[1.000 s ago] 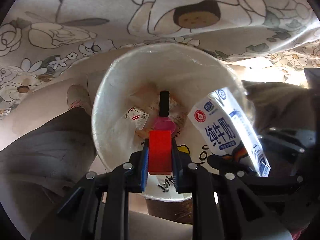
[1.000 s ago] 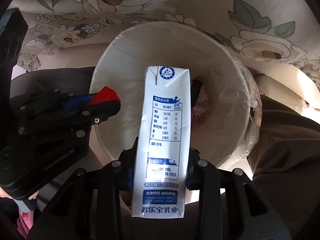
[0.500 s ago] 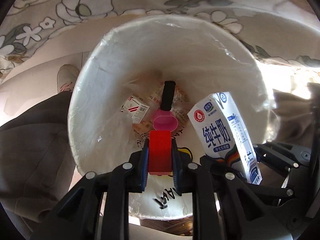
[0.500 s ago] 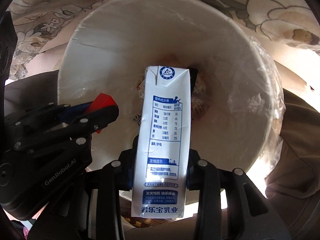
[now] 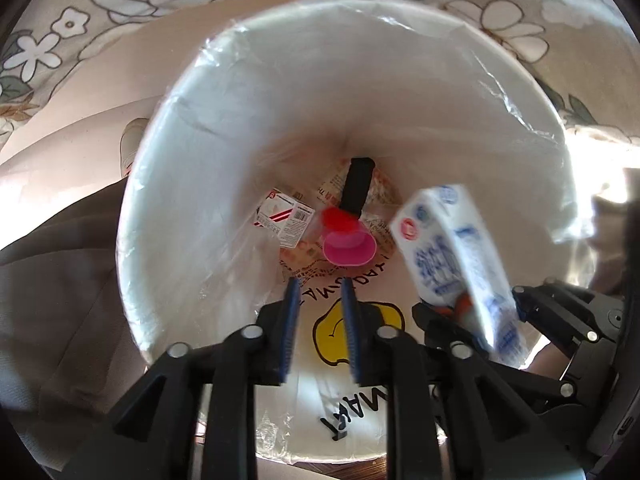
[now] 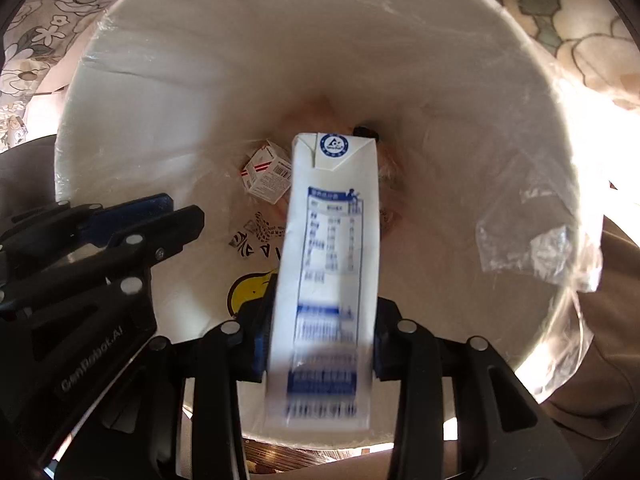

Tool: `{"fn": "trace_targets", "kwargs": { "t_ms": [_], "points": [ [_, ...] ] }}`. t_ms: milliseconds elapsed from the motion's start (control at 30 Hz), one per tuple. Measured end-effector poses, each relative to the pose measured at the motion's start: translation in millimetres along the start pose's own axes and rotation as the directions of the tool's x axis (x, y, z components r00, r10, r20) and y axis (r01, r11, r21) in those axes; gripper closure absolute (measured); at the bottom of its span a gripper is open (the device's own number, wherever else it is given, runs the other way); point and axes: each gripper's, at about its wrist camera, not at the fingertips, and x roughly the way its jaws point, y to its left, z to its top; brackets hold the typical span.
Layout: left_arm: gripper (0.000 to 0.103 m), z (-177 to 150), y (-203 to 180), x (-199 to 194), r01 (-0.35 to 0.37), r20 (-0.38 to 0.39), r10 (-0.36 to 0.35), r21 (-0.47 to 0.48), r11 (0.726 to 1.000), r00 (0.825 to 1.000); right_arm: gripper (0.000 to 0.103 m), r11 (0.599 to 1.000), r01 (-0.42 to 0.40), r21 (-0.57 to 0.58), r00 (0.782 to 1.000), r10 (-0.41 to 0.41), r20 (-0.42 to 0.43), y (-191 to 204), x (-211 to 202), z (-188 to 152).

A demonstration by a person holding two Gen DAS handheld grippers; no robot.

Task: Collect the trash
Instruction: 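Open the left tool over the wastebasket while the right tool releases the milk carton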

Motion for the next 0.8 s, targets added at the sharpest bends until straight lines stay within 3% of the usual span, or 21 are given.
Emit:
{"fn": "trace_targets", "kwargs": {
  "t_ms": [67, 567, 600, 800],
  "points": [
    [0.058, 0.1, -2.0, -2.1, -0.011, 0.016, 0.011, 0.007, 1.0, 1.0, 0.044, 1.0, 0.014, -0.004, 1.0, -0.014, 0.015, 4.1, -0.9, 3.3],
    [0.054, -7.2, 0.1, -6.9, 0.01, 0.032, -0.009, -0.009, 1.0, 0.999, 0.043, 0.999, -0.015, -0.03, 0.999, 0.016, 0.046, 13.6, -20.0, -5.8],
    [0.054, -8.7, 0.9, -11.6, 0.014, 0.044, -0.013, -0.015, 1.0, 0.999, 0.043, 0.999, -0.02, -0.035, 0.999, 0.021, 0.047, -1.1, -23.0, -4.2],
    [0.047, -30.9, 2.9, -59.8, 0.0, 0.17, -0.004, 0.023, 1.0, 0.985, 0.043, 0.992, -0.016, -0.126, 0.993, 0.031, 0.115, -2.6, -43.6, -23.6]
  ]
}}
